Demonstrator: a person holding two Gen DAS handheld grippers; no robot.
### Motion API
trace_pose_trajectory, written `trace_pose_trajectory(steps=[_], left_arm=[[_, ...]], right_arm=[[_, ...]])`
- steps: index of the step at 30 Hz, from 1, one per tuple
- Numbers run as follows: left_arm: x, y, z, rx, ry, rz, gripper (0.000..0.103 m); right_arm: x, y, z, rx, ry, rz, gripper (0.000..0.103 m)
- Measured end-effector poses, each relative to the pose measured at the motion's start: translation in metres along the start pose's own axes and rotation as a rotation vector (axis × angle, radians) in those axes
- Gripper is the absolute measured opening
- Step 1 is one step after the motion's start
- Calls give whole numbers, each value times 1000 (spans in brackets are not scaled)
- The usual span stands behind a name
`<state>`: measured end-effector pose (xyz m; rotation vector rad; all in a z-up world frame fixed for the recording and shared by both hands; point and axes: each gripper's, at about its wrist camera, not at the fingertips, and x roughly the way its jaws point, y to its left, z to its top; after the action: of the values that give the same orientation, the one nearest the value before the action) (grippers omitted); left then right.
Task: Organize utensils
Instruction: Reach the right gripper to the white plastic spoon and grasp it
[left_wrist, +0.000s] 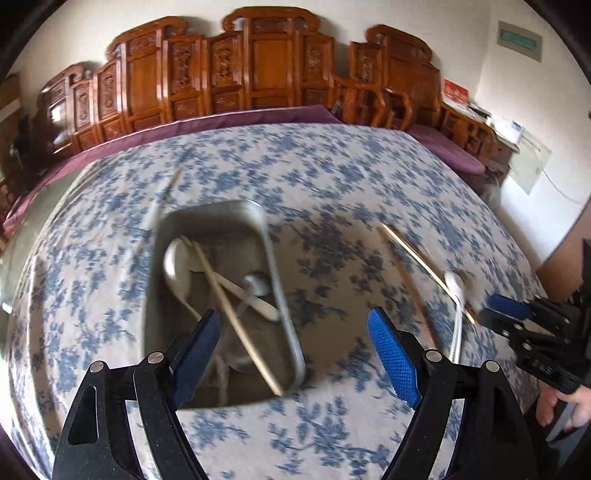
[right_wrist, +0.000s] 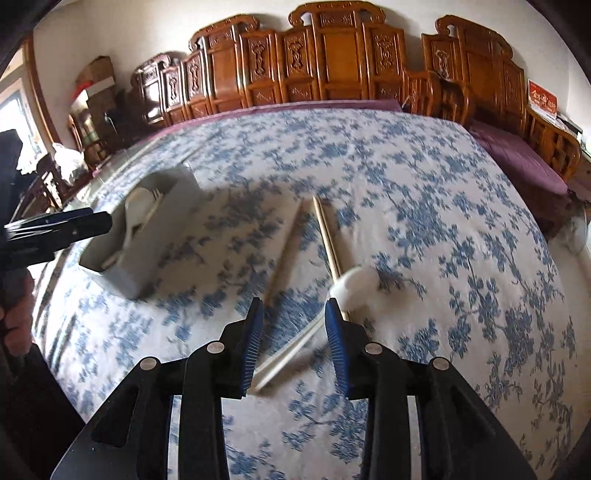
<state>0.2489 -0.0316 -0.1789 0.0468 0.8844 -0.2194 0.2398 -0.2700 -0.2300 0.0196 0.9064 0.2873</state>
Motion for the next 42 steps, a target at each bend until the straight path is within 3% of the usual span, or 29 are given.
trace_pose_trajectory(steps=[7,18,24,27,42], left_arm=[[9,-32,-13,64,17,-22,78],[18,-55,-28,114,50,-36,78],[22,-63,-38,118,70,-35,78],[24,-68,-41,126,77,-34,78],[33,-96,-48,152,110,-29,78]], right_arm=[[28,-4,-8,24,86,1,37],[49,-3,-1,13,104,-52,34],[48,-12,-1,42,111,-53,17],[44,-14,0,52,103,-39,9],[14,-27,10,73,-13,-11,9]])
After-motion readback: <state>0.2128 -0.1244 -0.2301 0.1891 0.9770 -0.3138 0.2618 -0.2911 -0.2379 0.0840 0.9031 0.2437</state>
